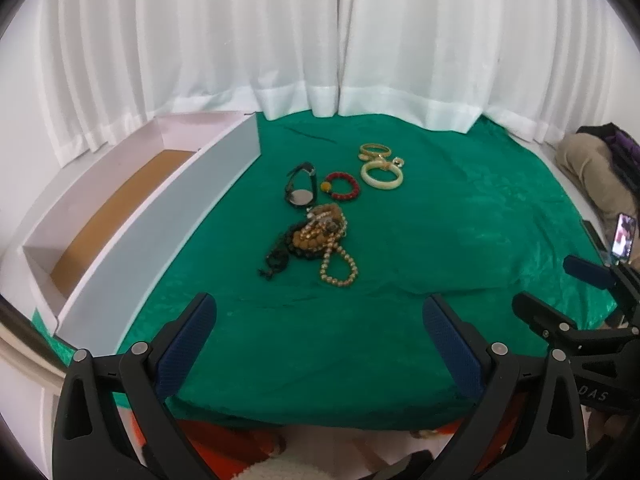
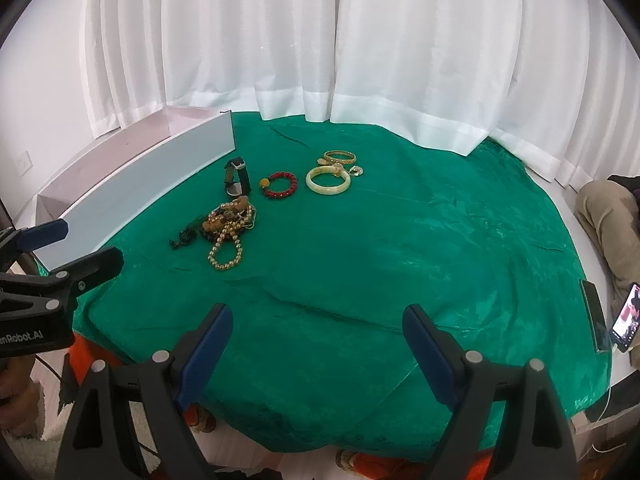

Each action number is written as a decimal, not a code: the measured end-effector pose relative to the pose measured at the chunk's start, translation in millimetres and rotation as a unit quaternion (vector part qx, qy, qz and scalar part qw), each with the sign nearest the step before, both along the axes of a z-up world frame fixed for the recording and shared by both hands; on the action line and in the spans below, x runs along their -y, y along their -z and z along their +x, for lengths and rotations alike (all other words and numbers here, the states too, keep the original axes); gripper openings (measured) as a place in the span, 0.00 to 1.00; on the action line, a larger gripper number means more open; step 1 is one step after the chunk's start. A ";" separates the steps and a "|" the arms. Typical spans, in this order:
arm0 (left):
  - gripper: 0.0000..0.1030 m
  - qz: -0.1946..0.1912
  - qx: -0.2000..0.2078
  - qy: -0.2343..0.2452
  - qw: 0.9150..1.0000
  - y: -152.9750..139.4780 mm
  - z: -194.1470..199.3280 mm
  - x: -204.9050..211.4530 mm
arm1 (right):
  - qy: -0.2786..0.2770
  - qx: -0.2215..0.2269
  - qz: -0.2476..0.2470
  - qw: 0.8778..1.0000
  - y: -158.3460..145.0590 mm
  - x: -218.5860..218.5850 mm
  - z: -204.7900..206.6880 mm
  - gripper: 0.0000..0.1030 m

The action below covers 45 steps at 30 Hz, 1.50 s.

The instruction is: Organize jewelry

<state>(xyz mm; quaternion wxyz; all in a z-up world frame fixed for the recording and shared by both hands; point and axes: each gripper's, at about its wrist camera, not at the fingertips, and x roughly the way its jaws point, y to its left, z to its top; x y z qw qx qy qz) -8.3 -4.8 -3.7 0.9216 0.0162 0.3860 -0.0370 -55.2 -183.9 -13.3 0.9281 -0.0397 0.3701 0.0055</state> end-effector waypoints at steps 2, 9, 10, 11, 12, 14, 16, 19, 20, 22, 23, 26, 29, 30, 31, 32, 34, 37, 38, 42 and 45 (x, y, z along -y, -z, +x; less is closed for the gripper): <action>1.00 -0.003 -0.002 0.000 1.000 0.2 0.5 -0.1 | 0.000 0.000 0.000 1.000 0.8 -0.7 -0.3 0.86; 1.00 -0.007 -0.005 -0.001 1.000 0.3 1.5 0.6 | 0.000 -0.003 0.003 1.000 1.3 2.4 0.2 0.86; 1.00 -0.006 -0.003 -0.001 1.000 -0.5 1.1 1.1 | 0.001 -0.003 0.003 1.000 1.1 2.5 0.0 0.86; 1.00 -0.005 -0.002 -0.001 1.000 -1.3 0.7 1.7 | 0.000 -0.003 0.003 1.000 0.9 2.5 -0.2 0.86; 1.00 -0.003 0.000 0.000 1.000 1.5 1.7 0.3 | 0.001 -0.002 0.004 1.000 1.0 2.8 -0.3 0.86; 1.00 -0.002 0.000 0.000 1.000 2.2 2.2 0.9 | 0.001 -0.003 0.005 1.000 1.0 2.5 0.7 0.86; 1.00 -0.001 -0.001 0.000 1.000 2.9 1.8 1.2 | 0.001 -0.003 0.005 1.000 1.1 2.5 0.4 0.86; 1.00 0.000 -0.002 -0.002 1.000 3.6 1.5 1.8 | 0.001 -0.003 0.005 1.000 0.9 2.4 0.6 0.86; 1.00 0.000 -0.003 -0.002 1.000 4.1 1.8 1.7 | 0.001 -0.003 0.006 1.000 0.7 2.4 0.7 0.86; 1.00 0.001 -0.005 -0.003 1.000 3.8 1.5 2.3 | 0.001 -0.003 0.005 1.000 0.6 2.2 0.4 0.86; 1.00 0.001 -0.005 -0.003 1.000 4.3 1.7 2.3 | 0.001 -0.003 0.006 1.000 0.6 2.4 0.5 0.86; 1.00 0.002 -0.008 -0.004 1.000 5.8 2.3 2.1 | 0.001 -0.005 0.007 1.000 1.2 1.9 0.6 0.86; 1.00 0.003 -0.010 -0.004 1.000 4.7 -0.1 2.0 | 0.002 -0.006 0.007 1.000 1.5 0.4 0.7 0.86; 1.00 0.003 -0.009 -0.004 1.000 5.2 -0.5 1.7 | 0.002 -0.005 0.007 1.000 1.2 0.0 0.7 0.86; 1.00 0.003 -0.009 -0.004 1.000 5.2 -0.7 1.6 | 0.002 -0.006 0.007 1.000 1.6 0.5 0.8 0.86; 1.00 0.003 -0.009 -0.004 1.000 5.2 -0.7 1.5 | 0.002 -0.006 0.007 1.000 1.6 0.4 0.9 0.86; 1.00 0.003 -0.009 -0.004 1.000 5.3 -0.4 1.5 | 0.001 -0.006 0.007 1.000 1.7 0.1 0.9 0.86; 1.00 0.003 -0.010 -0.004 1.000 6.1 -0.7 1.0 | 0.001 -0.007 0.009 1.000 1.9 0.0 1.0 0.86; 1.00 0.003 -0.010 -0.004 1.000 6.1 -0.6 1.1 | 0.001 -0.007 0.009 1.000 1.6 -0.4 1.0 0.86; 1.00 0.004 -0.010 -0.004 1.000 6.5 -1.0 0.4 | 0.001 -0.007 0.009 1.000 1.6 -0.4 1.5 0.86; 1.00 0.005 -0.010 -0.004 1.000 7.8 -0.5 0.6 | 0.000 -0.007 0.009 1.000 1.9 -0.9 1.6 0.86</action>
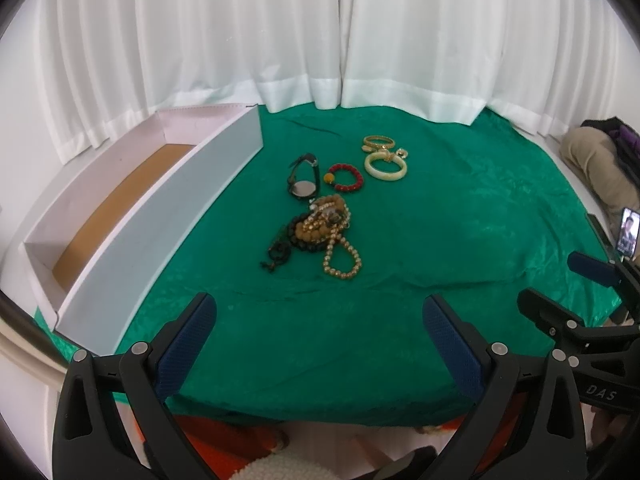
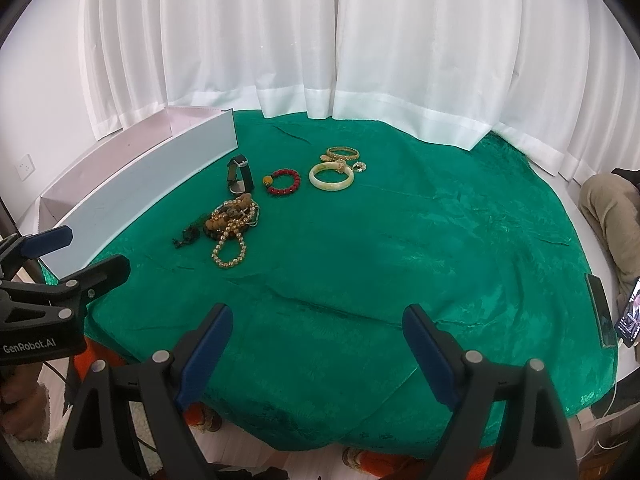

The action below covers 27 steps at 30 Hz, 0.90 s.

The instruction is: Organize jewelry

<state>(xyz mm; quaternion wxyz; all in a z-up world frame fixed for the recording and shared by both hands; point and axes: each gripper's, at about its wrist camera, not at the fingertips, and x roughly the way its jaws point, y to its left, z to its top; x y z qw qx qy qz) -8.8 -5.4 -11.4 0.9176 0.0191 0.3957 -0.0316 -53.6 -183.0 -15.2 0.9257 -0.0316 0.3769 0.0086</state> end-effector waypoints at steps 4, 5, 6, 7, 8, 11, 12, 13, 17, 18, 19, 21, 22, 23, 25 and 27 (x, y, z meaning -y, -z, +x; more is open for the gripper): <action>1.00 0.001 -0.003 0.000 1.000 1.2 0.8 0.6 | -0.001 -0.001 0.000 1.000 0.2 -1.4 0.3 0.86; 1.00 0.002 -0.003 0.000 1.000 1.4 0.9 0.6 | -0.001 -0.001 0.000 1.000 0.1 -1.7 0.4 0.86; 1.00 0.002 -0.003 0.000 1.000 1.3 0.6 0.8 | -0.001 -0.001 0.000 1.000 0.3 -1.7 0.3 0.86; 1.00 0.002 -0.002 -0.001 1.000 0.7 0.7 1.1 | -0.001 0.000 -0.001 1.000 0.4 -1.9 0.2 0.86; 1.00 0.002 -0.002 -0.001 1.000 0.6 1.1 1.8 | -0.001 0.000 -0.001 1.000 0.5 -2.1 0.3 0.86; 1.00 0.002 -0.003 -0.001 1.000 0.7 1.1 1.5 | -0.001 -0.001 0.001 1.000 0.5 -2.0 0.2 0.86; 1.00 0.002 -0.004 -0.001 1.000 0.8 1.1 1.5 | -0.001 -0.001 0.000 1.000 0.6 -2.1 0.3 0.86; 1.00 0.002 -0.004 -0.001 1.000 1.1 1.1 1.6 | -0.001 -0.001 0.000 1.000 0.6 -2.2 0.4 0.86; 1.00 0.003 -0.007 -0.001 1.000 1.6 1.0 2.3 | -0.001 -0.001 0.000 1.000 1.6 -4.4 0.8 0.86; 1.00 0.004 -0.008 -0.001 1.000 1.6 1.4 2.4 | -0.001 -0.001 0.000 1.000 2.0 -5.0 0.8 0.86; 1.00 0.004 -0.008 -0.001 1.000 1.6 1.6 2.5 | -0.002 -0.002 0.001 1.000 2.6 -5.7 0.7 0.86; 1.00 0.004 -0.008 -0.002 1.000 1.6 1.6 2.5 | -0.002 -0.002 0.001 1.000 3.2 -5.6 0.5 0.86; 1.00 0.004 -0.008 -0.002 1.000 1.6 2.1 2.8 | -0.002 -0.002 0.000 1.000 3.3 -5.7 0.5 0.86; 1.00 0.004 -0.008 -0.002 1.000 1.5 2.0 2.7 | -0.002 -0.002 0.001 1.000 3.2 -5.4 0.4 0.86; 1.00 0.004 -0.008 -0.002 1.000 1.6 2.3 2.7 | -0.002 -0.002 0.002 1.000 3.7 -5.4 0.4 0.86; 1.00 0.004 -0.008 -0.002 1.000 1.5 2.0 2.8 | -0.002 -0.001 0.001 1.000 3.6 -5.3 0.5 0.86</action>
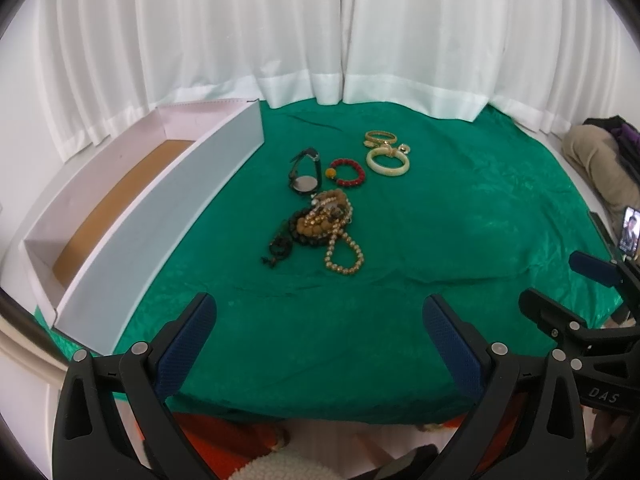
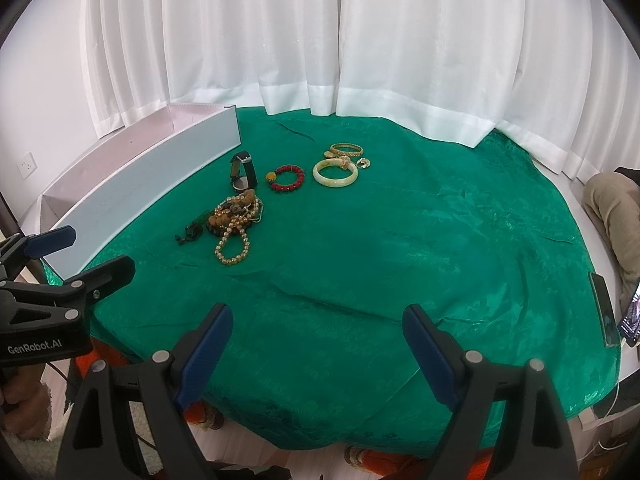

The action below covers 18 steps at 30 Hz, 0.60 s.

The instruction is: Organize jewelry

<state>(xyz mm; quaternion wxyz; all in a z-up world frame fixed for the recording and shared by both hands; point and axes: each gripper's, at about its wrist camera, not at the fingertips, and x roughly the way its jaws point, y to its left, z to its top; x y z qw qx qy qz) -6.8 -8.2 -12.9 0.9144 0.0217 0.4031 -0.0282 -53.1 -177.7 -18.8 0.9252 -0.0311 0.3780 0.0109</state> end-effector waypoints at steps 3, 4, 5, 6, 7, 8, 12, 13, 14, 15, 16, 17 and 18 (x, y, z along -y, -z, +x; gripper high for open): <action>1.00 0.000 0.003 0.001 1.000 -0.3 0.3 -0.6 | 0.001 0.000 0.000 1.000 -0.2 -0.3 0.4 0.86; 1.00 0.000 0.003 0.000 1.000 -0.5 0.4 -1.3 | 0.000 -0.001 0.000 1.000 -0.1 -0.3 0.3 0.86; 1.00 0.000 0.004 0.000 1.000 -0.3 0.5 -1.9 | 0.000 -0.001 0.000 1.000 0.0 -0.9 0.3 0.86; 1.00 0.000 0.004 -0.001 1.000 0.2 0.9 -2.1 | -0.001 -0.001 0.000 1.000 -0.3 -0.1 0.0 0.86; 1.00 -0.001 0.004 -0.001 1.000 0.9 1.1 -2.4 | -0.001 -0.001 0.000 1.000 -0.5 -0.2 -0.1 0.86; 1.00 -0.001 0.004 -0.001 1.000 0.9 0.9 -2.4 | -0.001 0.000 0.000 1.000 -0.6 -0.6 -0.1 0.86; 1.00 -0.001 0.003 -0.001 1.000 1.3 0.4 -2.4 | 0.000 0.001 -0.002 1.000 0.1 0.5 0.8 0.86; 1.00 -0.001 0.003 -0.002 1.000 1.3 0.5 -2.4 | 0.000 0.000 -0.002 1.000 0.2 0.3 0.9 0.86; 1.00 -0.002 0.003 -0.002 1.000 1.6 0.7 -2.7 | 0.000 -0.001 -0.002 1.000 0.5 0.0 1.1 0.86; 1.00 -0.002 0.003 -0.002 1.000 1.4 0.5 -2.3 | 0.000 -0.001 -0.002 1.000 0.7 0.6 0.7 0.86; 1.00 -0.002 0.003 -0.002 1.000 1.5 0.6 -2.4 | -0.001 0.000 -0.002 1.000 0.7 0.7 0.8 0.86; 1.00 -0.001 0.002 -0.002 1.000 1.6 0.6 -2.4 | -0.002 0.000 -0.002 1.000 0.7 1.1 0.6 0.86; 1.00 -0.002 0.003 -0.002 1.000 1.4 0.4 -2.4 | -0.001 0.000 -0.002 1.000 0.6 1.0 0.7 0.86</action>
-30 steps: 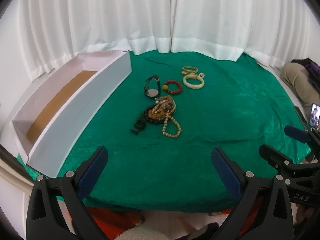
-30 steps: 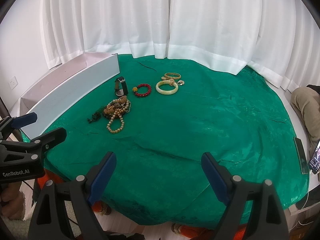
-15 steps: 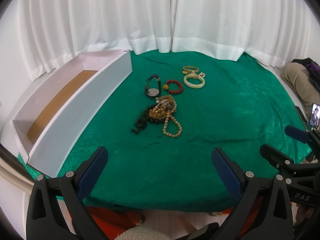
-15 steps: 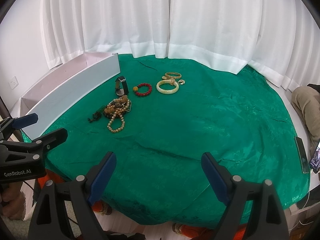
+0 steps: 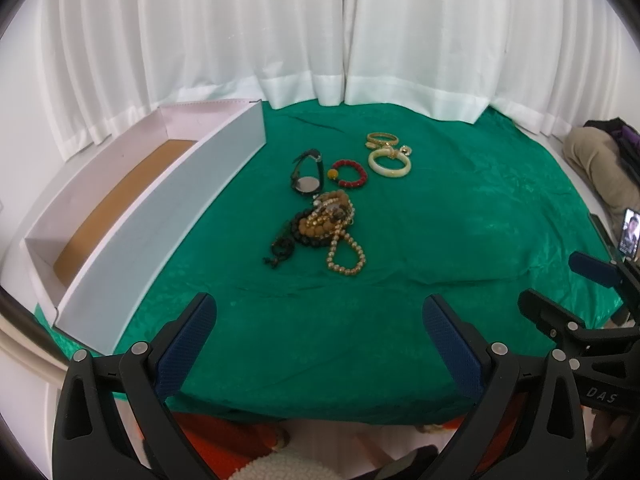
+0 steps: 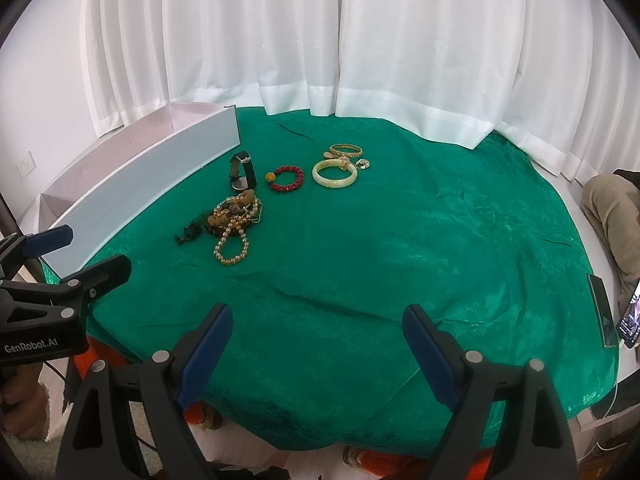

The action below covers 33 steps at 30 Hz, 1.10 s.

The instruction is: Organize jewelry

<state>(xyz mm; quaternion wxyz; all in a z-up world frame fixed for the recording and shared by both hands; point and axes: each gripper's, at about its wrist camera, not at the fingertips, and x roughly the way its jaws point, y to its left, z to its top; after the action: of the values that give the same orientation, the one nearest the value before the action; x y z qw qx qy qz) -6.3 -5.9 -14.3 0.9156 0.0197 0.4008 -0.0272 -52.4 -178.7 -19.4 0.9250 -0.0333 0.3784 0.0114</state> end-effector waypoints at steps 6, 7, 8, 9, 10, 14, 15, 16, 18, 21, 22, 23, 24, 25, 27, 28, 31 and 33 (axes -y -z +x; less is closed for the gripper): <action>1.00 0.000 -0.002 -0.001 1.000 0.8 -0.2 -0.1 | 0.000 -0.003 0.001 1.000 0.6 0.7 0.4 0.86; 1.00 0.000 -0.003 -0.002 1.000 1.1 -0.4 -0.4 | -0.001 -0.003 0.002 1.000 0.2 0.2 0.4 0.86; 1.00 0.000 -0.002 -0.002 1.000 1.1 -0.5 -0.8 | -0.001 -0.004 0.002 1.000 0.4 0.0 0.6 0.86; 1.00 0.000 -0.002 -0.003 1.000 1.0 -0.7 -1.2 | -0.001 -0.004 0.001 1.000 0.6 -0.3 0.9 0.86; 1.00 -0.001 -0.002 -0.003 1.000 1.2 -0.7 -1.4 | -0.002 -0.004 0.001 1.000 0.7 -1.3 1.0 0.86; 1.00 -0.003 -0.004 -0.005 1.000 2.9 0.7 -3.8 | -0.002 0.000 0.000 1.000 -0.4 -2.0 1.4 0.86; 1.00 -0.003 -0.004 -0.006 1.000 3.0 0.6 -4.9 | -0.002 0.002 -0.001 1.000 -0.8 -2.0 0.9 0.86; 1.00 -0.004 -0.003 -0.008 1.000 2.7 0.8 -6.9 | 0.000 0.004 -0.002 1.000 -1.1 -1.5 0.6 0.86; 1.00 -0.007 -0.002 -0.012 1.000 2.7 1.2 -10.6 | 0.002 0.004 -0.002 1.000 -1.1 -0.7 1.1 0.86; 1.00 -0.012 -0.005 -0.020 1.000 4.8 3.3 -17.8 | 0.003 -0.002 0.001 1.000 1.5 0.7 4.4 0.86; 1.00 -0.014 -0.007 -0.023 1.000 6.0 4.5 -20.4 | 0.003 -0.005 0.002 1.000 2.5 0.5 5.5 0.86; 1.00 -0.014 -0.009 -0.025 1.000 7.0 5.8 -22.0 | 0.002 -0.006 0.002 1.000 3.0 0.3 6.1 0.86; 1.00 -0.013 -0.010 -0.026 1.000 8.3 6.5 -23.2 | 0.000 -0.007 0.002 1.000 3.4 0.0 6.4 0.86; 1.00 -0.013 -0.011 -0.026 1.000 9.8 8.1 -24.4 | -0.001 -0.008 0.002 1.000 3.7 -0.5 7.3 0.86; 1.00 -0.016 -0.017 -0.026 0.999 12.6 11.2 -27.4 | -0.002 -0.010 0.001 1.000 4.2 -0.8 8.0 0.86; 1.00 -0.020 -0.021 -0.028 0.999 14.7 13.0 -29.7 | -0.003 -0.011 0.001 1.000 4.8 -0.6 9.1 0.86; 0.99 -0.025 -0.029 -0.028 0.999 19.6 18.0 -33.0 | 0.001 -0.017 0.005 1.000 7.5 1.7 12.7 0.86; 0.99 -0.023 -0.032 -0.029 0.999 22.3 20.1 -33.0 | 0.002 -0.020 0.007 1.000 9.2 2.9 14.5 0.86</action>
<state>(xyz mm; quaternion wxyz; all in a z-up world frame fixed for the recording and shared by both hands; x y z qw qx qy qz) 13.8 27.1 -36.7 0.9028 -0.0134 0.4298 -0.0106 -37.9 -181.6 -28.6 0.9173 -0.0263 0.3970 0.0128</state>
